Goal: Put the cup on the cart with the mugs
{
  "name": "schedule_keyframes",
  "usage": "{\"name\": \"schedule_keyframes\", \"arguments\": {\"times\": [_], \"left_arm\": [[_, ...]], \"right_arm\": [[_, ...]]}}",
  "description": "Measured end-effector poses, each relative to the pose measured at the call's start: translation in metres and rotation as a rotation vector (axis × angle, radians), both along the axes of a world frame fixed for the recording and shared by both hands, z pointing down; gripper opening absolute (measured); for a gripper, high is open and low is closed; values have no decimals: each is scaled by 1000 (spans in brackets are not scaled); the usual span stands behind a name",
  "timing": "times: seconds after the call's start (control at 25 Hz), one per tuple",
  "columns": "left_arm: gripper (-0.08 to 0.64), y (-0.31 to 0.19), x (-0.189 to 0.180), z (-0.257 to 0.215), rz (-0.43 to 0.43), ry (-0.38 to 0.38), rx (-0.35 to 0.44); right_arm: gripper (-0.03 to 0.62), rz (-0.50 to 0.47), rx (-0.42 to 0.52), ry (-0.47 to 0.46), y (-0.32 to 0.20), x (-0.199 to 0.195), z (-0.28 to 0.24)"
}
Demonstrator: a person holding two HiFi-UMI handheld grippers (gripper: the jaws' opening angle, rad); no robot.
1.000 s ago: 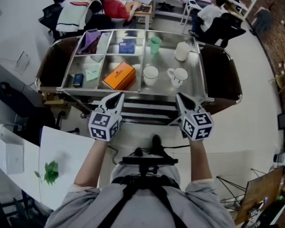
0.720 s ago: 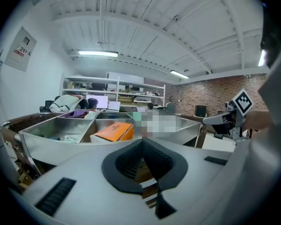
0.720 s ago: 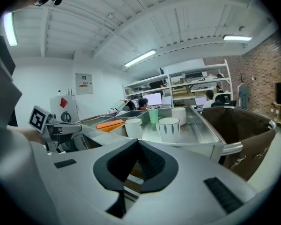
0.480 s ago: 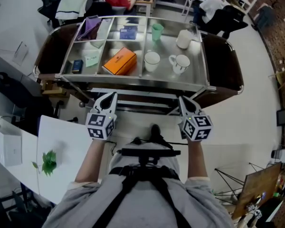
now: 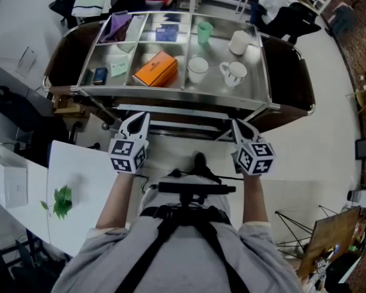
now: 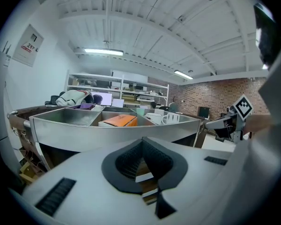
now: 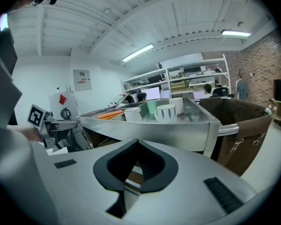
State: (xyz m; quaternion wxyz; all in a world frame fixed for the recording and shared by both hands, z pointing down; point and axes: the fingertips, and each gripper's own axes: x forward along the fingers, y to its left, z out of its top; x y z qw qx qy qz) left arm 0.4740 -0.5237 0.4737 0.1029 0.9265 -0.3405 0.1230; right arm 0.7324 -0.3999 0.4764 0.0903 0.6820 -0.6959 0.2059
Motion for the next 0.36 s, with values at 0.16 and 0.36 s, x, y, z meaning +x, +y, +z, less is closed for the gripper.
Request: {"name": "schedule_keyframes", "arguments": {"times": [0.16,0.36], "left_arm": [[5,-1,1,-2,6,3,7],[5,-2,1,-2,12,4,11]], "right_arm": [[5,-19,-4,12,-6,-3,-1],[5,-33,-13,26,-11,-4,-1]]}}
